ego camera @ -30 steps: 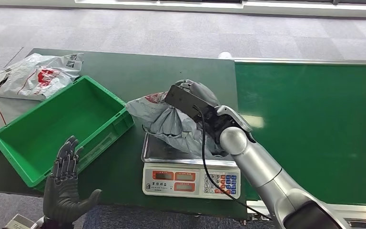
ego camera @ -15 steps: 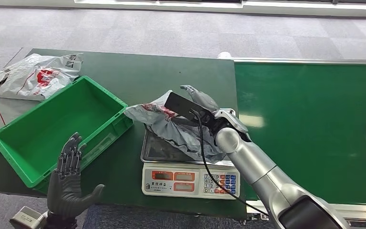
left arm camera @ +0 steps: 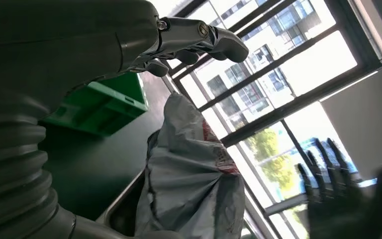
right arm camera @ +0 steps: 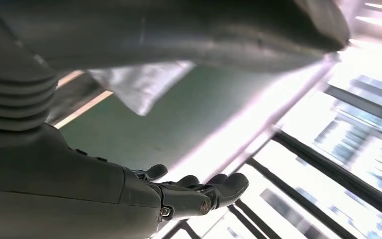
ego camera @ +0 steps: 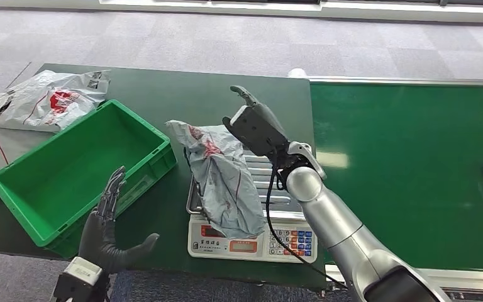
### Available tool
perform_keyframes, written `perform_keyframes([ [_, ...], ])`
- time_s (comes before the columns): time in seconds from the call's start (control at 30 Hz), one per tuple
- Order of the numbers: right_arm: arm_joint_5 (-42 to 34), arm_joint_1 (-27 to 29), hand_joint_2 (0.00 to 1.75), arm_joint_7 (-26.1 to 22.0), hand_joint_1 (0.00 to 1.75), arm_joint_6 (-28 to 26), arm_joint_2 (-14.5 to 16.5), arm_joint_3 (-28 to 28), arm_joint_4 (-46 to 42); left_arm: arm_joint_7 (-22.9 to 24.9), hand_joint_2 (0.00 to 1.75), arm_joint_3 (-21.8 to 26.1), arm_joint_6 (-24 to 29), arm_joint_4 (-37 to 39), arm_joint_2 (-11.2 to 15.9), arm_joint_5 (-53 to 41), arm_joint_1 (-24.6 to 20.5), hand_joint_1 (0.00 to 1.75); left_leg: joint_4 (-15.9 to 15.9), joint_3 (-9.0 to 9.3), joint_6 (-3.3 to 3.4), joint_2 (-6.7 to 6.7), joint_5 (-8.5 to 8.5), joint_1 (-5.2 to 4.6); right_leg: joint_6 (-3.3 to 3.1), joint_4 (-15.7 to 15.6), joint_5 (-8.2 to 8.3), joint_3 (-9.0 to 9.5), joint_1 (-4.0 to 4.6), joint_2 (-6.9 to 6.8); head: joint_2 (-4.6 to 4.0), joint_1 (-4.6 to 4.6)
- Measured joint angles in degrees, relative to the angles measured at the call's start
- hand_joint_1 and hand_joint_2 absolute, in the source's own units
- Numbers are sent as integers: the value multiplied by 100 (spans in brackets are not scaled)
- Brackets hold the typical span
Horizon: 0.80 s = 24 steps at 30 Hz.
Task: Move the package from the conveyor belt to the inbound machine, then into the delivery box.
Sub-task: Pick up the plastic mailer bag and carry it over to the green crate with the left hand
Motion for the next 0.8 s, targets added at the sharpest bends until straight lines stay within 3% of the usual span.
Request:
perform_keyframes([
  [0.13,-457,613,175,-851,0,-665,56,-331,-1138,854,175,-267,321,174,-1,-785,-827,0,0,0,-1,-6,1,0,0,0,0,5,0,-6,0,0],
  [0.3,-1018,1411,175,-1390,0,-807,49,-697,-2424,1984,175,-610,416,535,-19,-1755,-1925,0,2,1,-1,-1,2,-1,5,-1,10,0,-2,1,0,1],
  [0.53,-1384,2082,175,-1384,0,-1019,-16,-1354,-3268,3049,175,-1153,-50,1325,-338,-2735,-3058,0,5,1,0,5,3,-4,11,-2,17,1,-5,8,0,2],
  [0.6,-1414,2226,175,-1597,0,-1246,-21,-1545,-3420,3271,175,-1335,-236,1611,-454,-2976,-3264,0,6,0,1,9,3,-7,13,-2,19,-2,-6,16,0,1],
  [0.7,-1424,2418,175,-2244,0,-2062,24,-1737,-3881,3839,175,-1661,-919,2347,-676,-3707,-3642,2,6,-3,4,6,5,-9,16,-3,20,-4,-9,15,0,2],
  [0.8,-1156,2514,175,-2497,0,-2795,56,-1786,-4578,4065,175,-2034,-1555,3602,-1003,-4316,-4015,133,5,-2,6,15,4,-11,16,-2,20,-4,-10,23,0,1],
])
